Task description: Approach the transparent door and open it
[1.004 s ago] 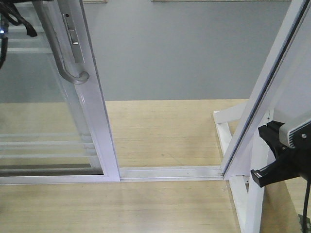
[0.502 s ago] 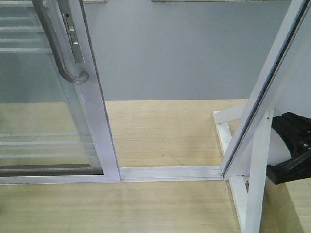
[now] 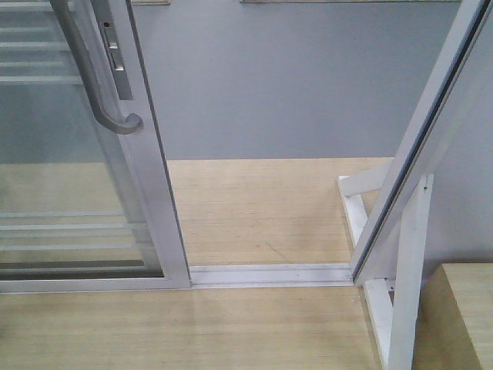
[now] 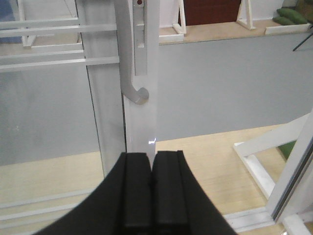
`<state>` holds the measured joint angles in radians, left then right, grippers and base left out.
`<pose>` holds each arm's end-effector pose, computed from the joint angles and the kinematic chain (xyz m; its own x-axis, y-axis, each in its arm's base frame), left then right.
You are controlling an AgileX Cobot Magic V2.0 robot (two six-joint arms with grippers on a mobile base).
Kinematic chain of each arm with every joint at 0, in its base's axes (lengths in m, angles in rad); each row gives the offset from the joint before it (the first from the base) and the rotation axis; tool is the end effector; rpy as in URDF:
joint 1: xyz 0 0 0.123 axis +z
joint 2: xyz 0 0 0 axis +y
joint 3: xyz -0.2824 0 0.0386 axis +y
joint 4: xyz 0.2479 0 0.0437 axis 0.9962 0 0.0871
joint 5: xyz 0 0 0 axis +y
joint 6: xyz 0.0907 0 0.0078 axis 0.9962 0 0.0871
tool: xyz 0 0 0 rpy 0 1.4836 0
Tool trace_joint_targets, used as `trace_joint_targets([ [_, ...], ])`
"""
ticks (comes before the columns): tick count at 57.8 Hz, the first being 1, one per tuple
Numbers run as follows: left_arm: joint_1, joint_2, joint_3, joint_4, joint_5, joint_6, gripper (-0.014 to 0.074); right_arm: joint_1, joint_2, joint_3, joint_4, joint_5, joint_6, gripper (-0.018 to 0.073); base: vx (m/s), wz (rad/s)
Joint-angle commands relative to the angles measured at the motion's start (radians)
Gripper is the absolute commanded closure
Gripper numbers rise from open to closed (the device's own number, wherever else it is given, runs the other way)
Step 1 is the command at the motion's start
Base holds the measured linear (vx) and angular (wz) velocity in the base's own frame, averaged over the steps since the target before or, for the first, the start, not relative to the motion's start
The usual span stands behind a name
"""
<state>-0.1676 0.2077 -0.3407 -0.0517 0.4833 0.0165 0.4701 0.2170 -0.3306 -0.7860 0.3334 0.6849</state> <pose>0.0582 -0.0121 0.2714 -0.2614 0.0145 -0.9651 0.1821 0.9827 -0.0345 0.0652 0.0094 0.2894 -0.0178 -0.0884 -0.9959 -0.2363 0.9682 -0.0817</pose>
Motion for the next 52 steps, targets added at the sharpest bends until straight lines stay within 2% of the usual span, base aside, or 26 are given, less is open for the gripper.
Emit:
trace_joint_targets([
  [1,-0.003,-0.054,0.009,-0.033,-0.077,0.002,0.0596,-0.005,0.007,-0.033,0.016,-0.04,-0.08,0.0561,0.0,0.0],
  [11,-0.003,-0.093,0.033,-0.029,-0.141,0.003,0.0596,-0.005,0.008,-0.033,0.031,-0.047,-0.201,0.0561,0.0,0.0],
  [52,-0.003,-0.093,0.033,-0.031,-0.15,0.002,0.0596,-0.005,0.008,-0.033,0.036,-0.039,-0.184,0.0561,0.0,0.0],
])
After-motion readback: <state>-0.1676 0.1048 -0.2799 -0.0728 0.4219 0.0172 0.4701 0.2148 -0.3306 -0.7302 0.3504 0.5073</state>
